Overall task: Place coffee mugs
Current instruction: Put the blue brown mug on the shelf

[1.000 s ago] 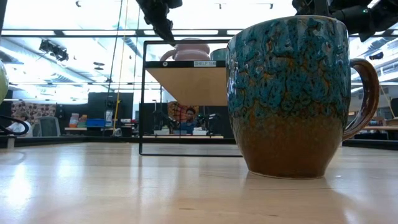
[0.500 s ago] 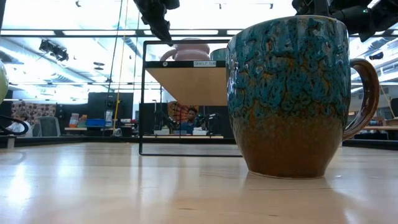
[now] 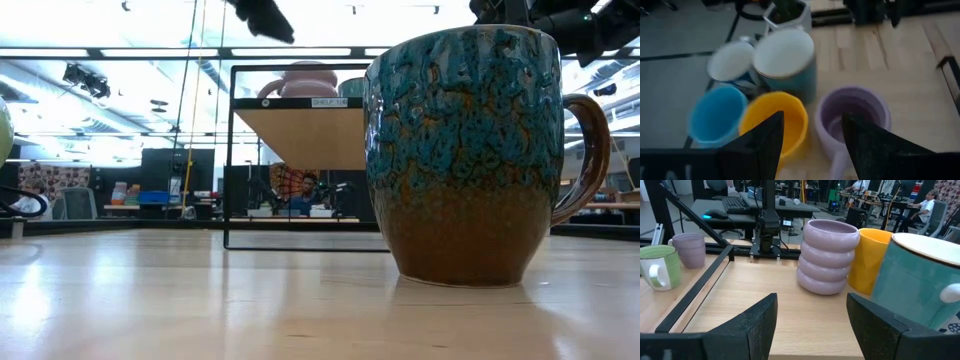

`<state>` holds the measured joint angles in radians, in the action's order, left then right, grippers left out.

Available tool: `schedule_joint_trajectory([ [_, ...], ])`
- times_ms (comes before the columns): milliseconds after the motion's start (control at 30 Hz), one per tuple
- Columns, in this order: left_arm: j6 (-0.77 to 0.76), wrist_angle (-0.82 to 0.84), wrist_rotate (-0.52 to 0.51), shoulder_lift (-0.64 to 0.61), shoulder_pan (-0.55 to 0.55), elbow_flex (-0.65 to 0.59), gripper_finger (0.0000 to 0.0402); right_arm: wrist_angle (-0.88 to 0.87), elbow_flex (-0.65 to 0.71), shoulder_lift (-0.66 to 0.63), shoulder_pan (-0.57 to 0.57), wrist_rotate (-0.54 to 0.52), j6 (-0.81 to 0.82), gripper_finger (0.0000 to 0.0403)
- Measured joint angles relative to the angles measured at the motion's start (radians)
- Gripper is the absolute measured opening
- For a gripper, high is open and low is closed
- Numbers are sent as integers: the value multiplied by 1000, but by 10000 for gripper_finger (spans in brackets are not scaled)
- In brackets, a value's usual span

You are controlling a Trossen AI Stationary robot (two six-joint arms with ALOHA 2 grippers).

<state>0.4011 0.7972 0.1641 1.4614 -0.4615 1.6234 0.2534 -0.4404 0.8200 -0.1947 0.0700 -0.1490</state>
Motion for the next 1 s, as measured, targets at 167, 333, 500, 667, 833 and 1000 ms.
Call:
schedule_joint_trajectory([
  [167,-25,-125,-1,-96,4,-226,205,-8,0,0,0,-1,-4,244],
  [333,-72,-304,-1,-223,3,-439,205,6,0,0,3,-1,21,244],
  [500,-129,-462,0,-344,3,-621,205,30,0,-5,33,1,45,244],
  [667,-156,-665,-1,-453,7,-824,205,21,-28,-4,62,1,72,242],
  [833,-193,-917,0,-512,8,-1011,205,-134,-106,-4,95,-66,137,241],
  [1000,-207,-1154,-1,-507,8,-1149,205,-207,-134,-4,150,-179,162,240],
])
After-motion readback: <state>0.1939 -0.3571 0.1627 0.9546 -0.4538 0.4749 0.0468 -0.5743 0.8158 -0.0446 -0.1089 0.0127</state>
